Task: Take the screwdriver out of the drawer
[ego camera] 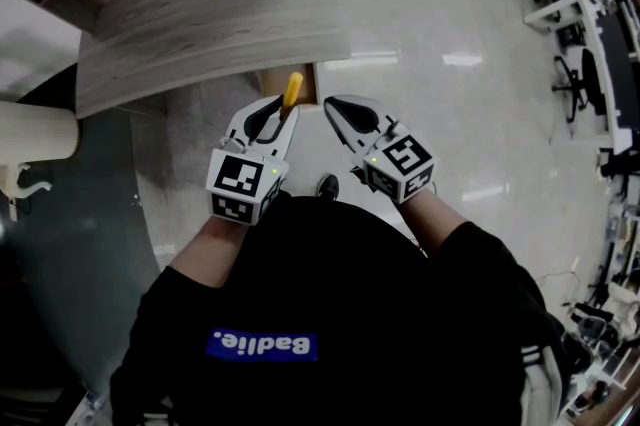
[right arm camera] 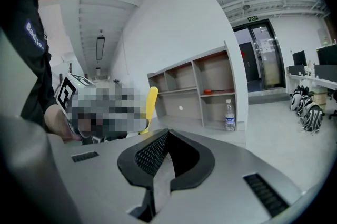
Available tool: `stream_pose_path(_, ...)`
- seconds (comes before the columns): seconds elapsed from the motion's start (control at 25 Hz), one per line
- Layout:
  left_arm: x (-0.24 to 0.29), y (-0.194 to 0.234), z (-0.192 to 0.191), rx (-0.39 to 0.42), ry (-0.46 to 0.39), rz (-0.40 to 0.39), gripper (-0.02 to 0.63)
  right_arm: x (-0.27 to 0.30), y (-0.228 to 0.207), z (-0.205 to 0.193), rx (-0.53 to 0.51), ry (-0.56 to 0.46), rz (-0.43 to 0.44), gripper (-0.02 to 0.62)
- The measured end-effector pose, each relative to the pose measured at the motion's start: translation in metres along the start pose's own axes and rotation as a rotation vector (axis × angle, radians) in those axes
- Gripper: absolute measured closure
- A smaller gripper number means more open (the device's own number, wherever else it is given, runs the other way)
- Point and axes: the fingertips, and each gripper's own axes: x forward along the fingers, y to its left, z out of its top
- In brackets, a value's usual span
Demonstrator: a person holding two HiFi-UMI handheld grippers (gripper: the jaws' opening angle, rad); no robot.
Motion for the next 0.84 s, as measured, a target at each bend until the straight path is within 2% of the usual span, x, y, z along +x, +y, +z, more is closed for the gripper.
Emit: stream_pose_path(0.84,0.0042,0.0064,-0.0027,-0.007,0.007,0.005,0.529,0.0025,-0.0017,0.0089,-0.004,-0.009,-0.006,0.566)
